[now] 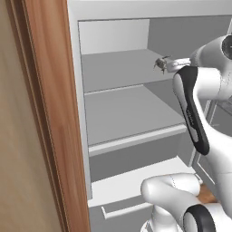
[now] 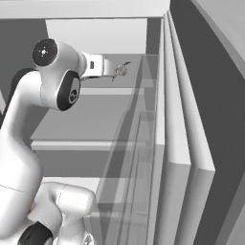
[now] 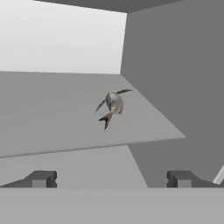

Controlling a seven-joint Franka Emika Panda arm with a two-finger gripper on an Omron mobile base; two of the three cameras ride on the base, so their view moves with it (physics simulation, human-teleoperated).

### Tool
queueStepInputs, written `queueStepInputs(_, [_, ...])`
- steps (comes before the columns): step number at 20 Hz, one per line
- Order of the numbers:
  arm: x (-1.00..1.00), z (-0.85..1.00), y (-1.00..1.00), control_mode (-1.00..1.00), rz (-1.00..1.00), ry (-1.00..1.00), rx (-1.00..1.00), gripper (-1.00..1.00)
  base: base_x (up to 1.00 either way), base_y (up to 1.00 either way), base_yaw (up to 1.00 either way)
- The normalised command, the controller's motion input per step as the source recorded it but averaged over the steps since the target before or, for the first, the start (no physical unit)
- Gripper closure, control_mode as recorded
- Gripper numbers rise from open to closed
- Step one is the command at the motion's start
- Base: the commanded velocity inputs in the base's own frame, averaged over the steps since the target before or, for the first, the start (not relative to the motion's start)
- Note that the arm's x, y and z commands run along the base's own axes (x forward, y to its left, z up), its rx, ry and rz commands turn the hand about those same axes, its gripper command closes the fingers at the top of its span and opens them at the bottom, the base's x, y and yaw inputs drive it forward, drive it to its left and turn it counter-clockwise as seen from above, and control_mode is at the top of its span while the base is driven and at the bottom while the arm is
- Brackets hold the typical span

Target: Gather the avocado and tomato from the fridge and place them on a tray on the dining counter. Then gather the fish and chicken drumstick from the fridge and place them on the other tray.

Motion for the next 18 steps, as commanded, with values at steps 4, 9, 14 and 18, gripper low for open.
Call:
queueStepInputs(4, [0.56, -0.08, -0.07, -1.00, 0.00, 0.00, 0.00, -1.00, 0.00, 0.00, 0.00])
queueStepInputs(9, [0.50, -0.04, -0.01, -1.00, 0.00, 0.00, 0.00, -1.00, 0.00, 0.00, 0.00])
queueStepInputs(14, [0.45, -0.06, -0.12, -1.00, 0.00, 0.00, 0.00, -1.00, 0.00, 0.00, 0.00])
queueStepInputs(18, [0.43, -0.16, -0.08, -1.00, 0.00, 0.00, 0.00, -1.00, 0.00, 0.00, 0.00])
